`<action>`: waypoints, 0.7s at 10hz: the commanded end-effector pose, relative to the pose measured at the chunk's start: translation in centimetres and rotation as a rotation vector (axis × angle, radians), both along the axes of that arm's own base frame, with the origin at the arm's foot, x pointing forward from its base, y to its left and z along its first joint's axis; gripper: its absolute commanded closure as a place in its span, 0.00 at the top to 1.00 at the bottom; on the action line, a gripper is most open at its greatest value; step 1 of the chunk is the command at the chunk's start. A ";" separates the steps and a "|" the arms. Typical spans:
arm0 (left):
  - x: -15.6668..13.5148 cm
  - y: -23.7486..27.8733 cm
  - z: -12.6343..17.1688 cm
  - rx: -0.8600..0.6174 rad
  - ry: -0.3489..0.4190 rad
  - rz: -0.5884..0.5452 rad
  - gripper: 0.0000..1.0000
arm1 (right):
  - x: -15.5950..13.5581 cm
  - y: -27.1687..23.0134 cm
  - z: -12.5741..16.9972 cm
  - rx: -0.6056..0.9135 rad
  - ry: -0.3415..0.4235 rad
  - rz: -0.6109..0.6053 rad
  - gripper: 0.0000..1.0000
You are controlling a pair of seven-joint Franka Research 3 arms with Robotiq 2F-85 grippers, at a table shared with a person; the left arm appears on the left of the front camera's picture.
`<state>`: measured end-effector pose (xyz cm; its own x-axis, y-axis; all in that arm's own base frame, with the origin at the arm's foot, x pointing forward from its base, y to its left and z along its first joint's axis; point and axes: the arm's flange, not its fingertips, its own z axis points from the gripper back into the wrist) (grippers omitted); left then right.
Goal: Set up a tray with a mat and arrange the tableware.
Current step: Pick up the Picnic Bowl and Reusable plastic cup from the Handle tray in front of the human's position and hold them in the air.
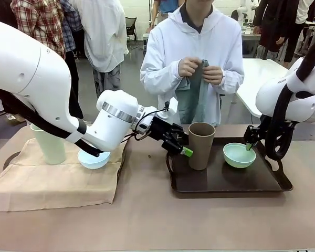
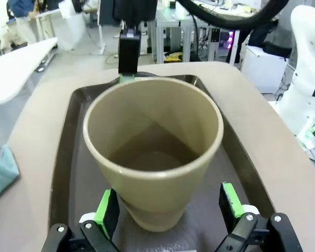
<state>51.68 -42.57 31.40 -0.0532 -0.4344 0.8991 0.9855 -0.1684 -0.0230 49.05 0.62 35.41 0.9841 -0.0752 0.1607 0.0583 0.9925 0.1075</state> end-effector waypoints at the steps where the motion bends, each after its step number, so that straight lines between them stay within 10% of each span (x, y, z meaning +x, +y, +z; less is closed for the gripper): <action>1: 0.2 -0.5 -0.2 -0.053 -0.049 -0.006 1.00 | 0.1 0.3 -1.0 0.013 -0.011 0.030 0.80; 7: 0.4 -3.9 -2.5 -0.032 -0.024 -0.078 1.00 | -0.1 1.0 -2.6 0.036 -0.003 0.057 0.80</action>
